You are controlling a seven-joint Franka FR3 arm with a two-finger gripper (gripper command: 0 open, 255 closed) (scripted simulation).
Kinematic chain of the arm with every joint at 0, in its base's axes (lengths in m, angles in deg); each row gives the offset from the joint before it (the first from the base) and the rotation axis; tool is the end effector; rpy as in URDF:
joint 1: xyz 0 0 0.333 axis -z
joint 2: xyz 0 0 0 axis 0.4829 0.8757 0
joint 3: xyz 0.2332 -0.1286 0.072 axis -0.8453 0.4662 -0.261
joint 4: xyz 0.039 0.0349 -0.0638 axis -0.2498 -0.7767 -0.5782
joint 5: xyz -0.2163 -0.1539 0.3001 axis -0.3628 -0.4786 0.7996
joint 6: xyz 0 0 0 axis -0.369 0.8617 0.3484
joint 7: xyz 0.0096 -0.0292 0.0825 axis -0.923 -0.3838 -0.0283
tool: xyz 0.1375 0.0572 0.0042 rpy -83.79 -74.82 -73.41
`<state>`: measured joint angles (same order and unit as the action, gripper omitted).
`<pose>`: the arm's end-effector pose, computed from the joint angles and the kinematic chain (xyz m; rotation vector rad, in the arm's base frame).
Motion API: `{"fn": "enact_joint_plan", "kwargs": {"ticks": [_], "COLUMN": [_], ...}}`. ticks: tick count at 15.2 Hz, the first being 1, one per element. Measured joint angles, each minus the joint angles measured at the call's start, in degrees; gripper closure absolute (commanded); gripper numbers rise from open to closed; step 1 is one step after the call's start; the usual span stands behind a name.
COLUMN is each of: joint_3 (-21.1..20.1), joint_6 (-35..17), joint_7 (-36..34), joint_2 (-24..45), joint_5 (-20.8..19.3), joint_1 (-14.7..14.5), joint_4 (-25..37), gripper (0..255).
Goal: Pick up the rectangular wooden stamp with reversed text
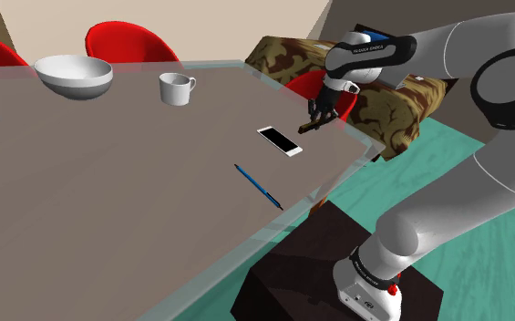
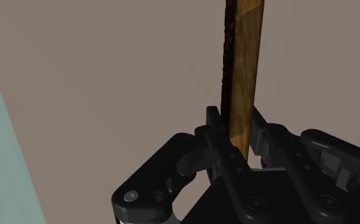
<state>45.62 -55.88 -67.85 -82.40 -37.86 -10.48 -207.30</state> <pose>0.4619 -0.2356 0.3621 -2.1977 2.2031 0.0402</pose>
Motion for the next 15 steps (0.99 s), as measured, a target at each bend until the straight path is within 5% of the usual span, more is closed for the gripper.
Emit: {"fn": "enact_joint_plan", "kwargs": {"ticks": [15], "joint_3": [-0.25], "joint_6": [9.17], "joint_7": [-0.56], "joint_2": [-1.8], "joint_5": [-0.31], "joint_1": [-0.13], "joint_4": [6.93], "gripper": [255]}}
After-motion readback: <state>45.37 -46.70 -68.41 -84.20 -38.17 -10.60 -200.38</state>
